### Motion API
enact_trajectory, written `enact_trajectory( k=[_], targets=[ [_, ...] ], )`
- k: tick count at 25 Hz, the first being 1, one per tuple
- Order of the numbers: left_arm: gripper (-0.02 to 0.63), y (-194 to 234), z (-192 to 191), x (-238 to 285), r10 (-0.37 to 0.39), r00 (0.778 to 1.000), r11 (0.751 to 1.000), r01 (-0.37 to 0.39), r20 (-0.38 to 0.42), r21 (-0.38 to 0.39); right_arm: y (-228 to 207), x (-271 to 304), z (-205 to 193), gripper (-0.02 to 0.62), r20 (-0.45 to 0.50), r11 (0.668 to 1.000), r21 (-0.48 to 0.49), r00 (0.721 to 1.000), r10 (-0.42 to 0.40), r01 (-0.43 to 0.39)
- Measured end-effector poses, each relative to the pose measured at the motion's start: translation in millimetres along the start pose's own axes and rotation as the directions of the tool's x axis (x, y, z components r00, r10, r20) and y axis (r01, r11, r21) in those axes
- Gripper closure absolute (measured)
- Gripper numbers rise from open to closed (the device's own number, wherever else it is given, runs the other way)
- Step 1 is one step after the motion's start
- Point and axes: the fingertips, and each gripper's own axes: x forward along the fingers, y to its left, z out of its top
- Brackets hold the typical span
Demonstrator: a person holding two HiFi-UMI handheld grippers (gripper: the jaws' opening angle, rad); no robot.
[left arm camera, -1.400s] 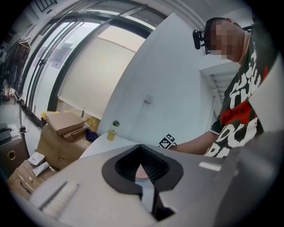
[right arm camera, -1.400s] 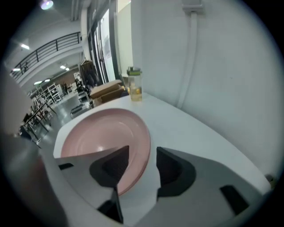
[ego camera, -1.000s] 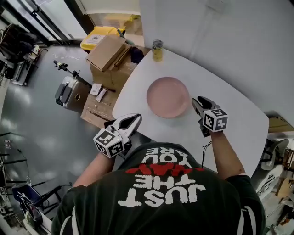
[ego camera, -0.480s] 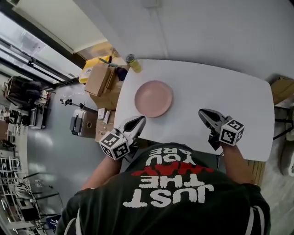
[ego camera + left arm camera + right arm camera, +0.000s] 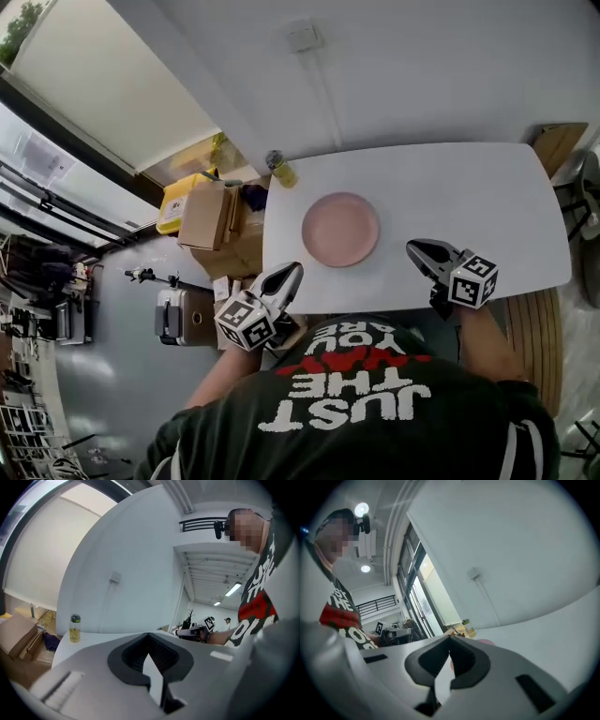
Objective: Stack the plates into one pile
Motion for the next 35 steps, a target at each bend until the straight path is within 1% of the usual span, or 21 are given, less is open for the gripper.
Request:
enact_trajectory(
  k=[2, 4, 7, 9, 12, 14, 16, 19, 24, 29, 35],
  targets=[
    [0.598, 18, -3, -32, -0.037, 0.999, 0.999, 0.037, -0.005, -0.014, 33, 27, -9, 0.588, 0.005, 0.999, 0.003, 0.999, -0.041, 0.041],
    [0.598, 34, -3, -58, -0.066, 0.998, 0.998, 0.066, -0.006, -0.001, 62, 52, -16, 0.588, -0.003, 0.998, -0.009, 0.998, -0.065, 0.065],
    [0.598, 55, 1, -81, -0.077, 0.997, 0.997, 0.077, 0.003, 0.018, 86, 72, -13, 0.589, -0.015, 0.993, -0.039, 0.993, -0.114, 0.114],
    [0.598, 59, 9, -90, -0.074, 0.997, 0.997, 0.073, 0.030, 0.021, 96, 72, -6, 0.589, -0.012, 0.989, -0.060, 0.991, -0.136, 0.135],
    [0.598, 57, 22, -90, -0.053, 0.995, 0.998, 0.050, 0.085, 0.033, 98, 62, 4, 0.589, -0.014, 0.982, -0.093, 0.986, -0.165, 0.163],
    [0.598, 52, 27, -91, -0.031, 0.992, 0.999, 0.029, 0.121, 0.022, 96, 54, 7, 0.589, -0.030, 0.975, -0.130, 0.982, -0.188, 0.182],
    [0.598, 45, 27, -93, -0.018, 0.990, 1.000, 0.017, 0.137, 0.009, 97, 46, 7, 0.591, -0.045, 0.966, -0.176, 0.979, -0.201, 0.191],
    [0.598, 36, 25, -88, -0.013, 0.991, 1.000, 0.012, 0.133, 0.007, 93, 37, 10, 0.591, -0.054, 0.958, -0.208, 0.976, -0.213, 0.198],
    [0.598, 24, 27, -87, -0.009, 0.989, 1.000, 0.006, 0.145, 0.019, 93, 32, 5, 0.591, -0.069, 0.960, -0.208, 0.976, -0.206, 0.188],
    [0.598, 26, 22, -91, 0.007, 0.990, 1.000, -0.005, 0.144, -0.011, 93, 24, 3, 0.591, -0.070, 0.959, -0.206, 0.974, -0.214, 0.196],
    [0.598, 21, 19, -89, -0.008, 0.991, 1.000, 0.009, 0.133, -0.009, 91, 21, -2, 0.591, -0.073, 0.956, -0.206, 0.972, -0.225, 0.206]
  ],
)
